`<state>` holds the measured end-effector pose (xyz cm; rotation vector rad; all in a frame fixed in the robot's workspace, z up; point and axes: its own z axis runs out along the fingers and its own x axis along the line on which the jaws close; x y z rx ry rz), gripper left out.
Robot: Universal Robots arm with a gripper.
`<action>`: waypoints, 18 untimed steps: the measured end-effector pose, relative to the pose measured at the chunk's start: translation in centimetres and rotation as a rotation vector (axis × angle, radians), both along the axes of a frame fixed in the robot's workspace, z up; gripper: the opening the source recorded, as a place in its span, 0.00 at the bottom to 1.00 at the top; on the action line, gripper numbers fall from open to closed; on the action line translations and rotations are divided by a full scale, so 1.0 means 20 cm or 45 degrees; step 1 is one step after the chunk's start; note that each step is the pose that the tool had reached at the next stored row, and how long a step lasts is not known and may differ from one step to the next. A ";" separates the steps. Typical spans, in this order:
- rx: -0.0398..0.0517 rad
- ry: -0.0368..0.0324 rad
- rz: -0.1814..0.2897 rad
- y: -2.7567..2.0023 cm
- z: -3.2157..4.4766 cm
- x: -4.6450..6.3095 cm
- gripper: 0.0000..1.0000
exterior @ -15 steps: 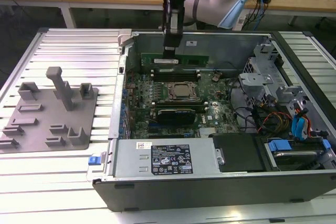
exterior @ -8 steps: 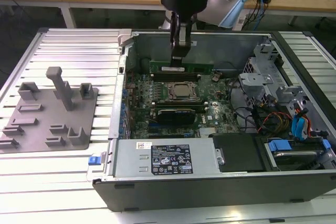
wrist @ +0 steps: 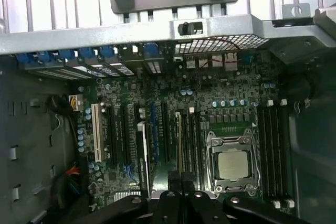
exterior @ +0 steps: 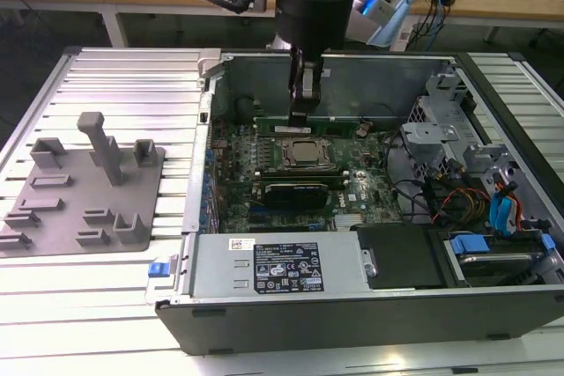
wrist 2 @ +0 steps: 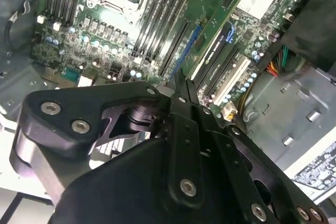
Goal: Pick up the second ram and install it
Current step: 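Pick up the second ram and move it above second insertion slot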
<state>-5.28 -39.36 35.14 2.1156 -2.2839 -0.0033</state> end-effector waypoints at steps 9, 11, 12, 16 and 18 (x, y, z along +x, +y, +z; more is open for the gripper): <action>0.000 0.0001 -0.003 0.043 -0.154 0.00 0.09; 0.000 0.0002 -0.003 0.069 -0.196 0.00 0.09; 0.000 0.0001 -0.003 0.074 -0.210 0.00 0.09; 0.000 0.0001 -0.001 0.086 -0.267 0.00 0.09; 0.000 0.0002 0.000 0.088 -0.286 0.00 0.09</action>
